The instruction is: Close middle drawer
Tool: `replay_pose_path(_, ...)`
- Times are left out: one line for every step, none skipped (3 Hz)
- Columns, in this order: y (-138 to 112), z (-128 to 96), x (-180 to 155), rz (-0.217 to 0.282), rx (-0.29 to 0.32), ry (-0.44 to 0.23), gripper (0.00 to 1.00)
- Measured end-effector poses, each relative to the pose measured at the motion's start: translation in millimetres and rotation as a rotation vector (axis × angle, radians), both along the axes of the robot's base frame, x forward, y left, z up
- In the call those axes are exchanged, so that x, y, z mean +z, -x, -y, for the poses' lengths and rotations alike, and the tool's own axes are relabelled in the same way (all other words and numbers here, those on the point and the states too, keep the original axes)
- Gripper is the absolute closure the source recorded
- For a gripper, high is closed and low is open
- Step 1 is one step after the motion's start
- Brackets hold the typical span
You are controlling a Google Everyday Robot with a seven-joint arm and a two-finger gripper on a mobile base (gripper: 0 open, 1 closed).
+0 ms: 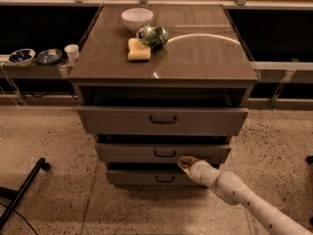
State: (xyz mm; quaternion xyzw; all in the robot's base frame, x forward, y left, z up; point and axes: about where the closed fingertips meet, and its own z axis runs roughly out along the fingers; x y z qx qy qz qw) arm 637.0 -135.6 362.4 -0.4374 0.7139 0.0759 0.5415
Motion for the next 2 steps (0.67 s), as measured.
replay_pose_path(-3.7, 5.6, 9.8, 0.023, -0.011, -0.006, 1.00)
replay_pose_path(14.7, 12.5, 11.7, 0.016, 0.034, 0.030, 1.00)
